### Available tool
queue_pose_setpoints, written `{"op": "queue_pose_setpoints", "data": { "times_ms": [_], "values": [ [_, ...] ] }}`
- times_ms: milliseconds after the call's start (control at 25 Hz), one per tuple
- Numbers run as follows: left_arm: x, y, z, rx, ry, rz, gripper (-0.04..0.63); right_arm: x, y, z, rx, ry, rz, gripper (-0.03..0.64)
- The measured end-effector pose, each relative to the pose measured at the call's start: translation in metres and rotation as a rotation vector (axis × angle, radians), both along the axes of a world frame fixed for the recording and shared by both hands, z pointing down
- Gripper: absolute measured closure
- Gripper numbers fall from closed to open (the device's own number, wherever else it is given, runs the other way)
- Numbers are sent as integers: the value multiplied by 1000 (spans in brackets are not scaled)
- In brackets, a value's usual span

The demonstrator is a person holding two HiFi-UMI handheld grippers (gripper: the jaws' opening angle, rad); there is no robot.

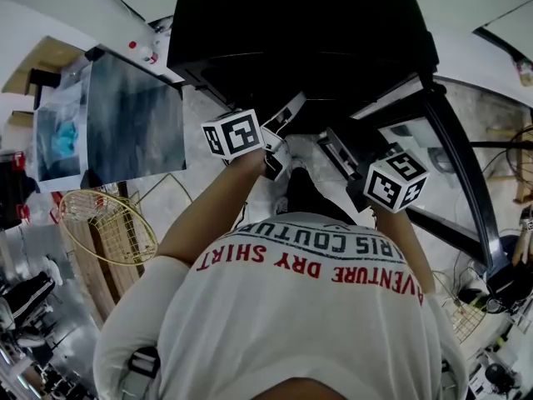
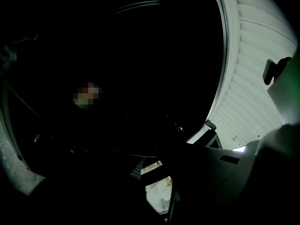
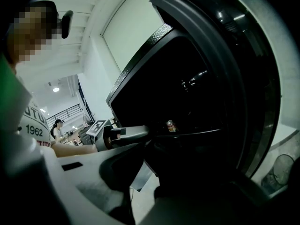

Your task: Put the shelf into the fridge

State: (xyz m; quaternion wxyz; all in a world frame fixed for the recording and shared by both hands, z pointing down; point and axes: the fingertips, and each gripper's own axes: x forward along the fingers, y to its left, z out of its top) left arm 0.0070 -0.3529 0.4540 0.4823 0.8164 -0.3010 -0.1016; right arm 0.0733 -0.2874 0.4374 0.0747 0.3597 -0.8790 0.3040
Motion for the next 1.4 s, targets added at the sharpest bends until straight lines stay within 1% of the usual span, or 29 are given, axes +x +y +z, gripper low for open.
{"op": "queue_pose_setpoints", "data": {
  "times_ms": [520, 600, 720, 1120, 1400],
  "values": [
    [-3, -24, -2, 35, -12, -49, 485, -7, -5, 4, -10, 7, -10, 543],
    [-5, -28, 1, 43, -30, -58, 483, -6, -6, 5, -12, 10, -9, 543],
    [-15, -36, 19, 50, -80, -77, 482, -6, -7, 7, -11, 17, -11, 543],
    [-6, -47, 2, 84, -49, -100, 479, -6, -6, 15, -18, 26, -12, 544],
    [-6, -55, 1, 92, -56, -107, 476, -3, -9, 18, -30, 25, -5, 544]
  ]
}}
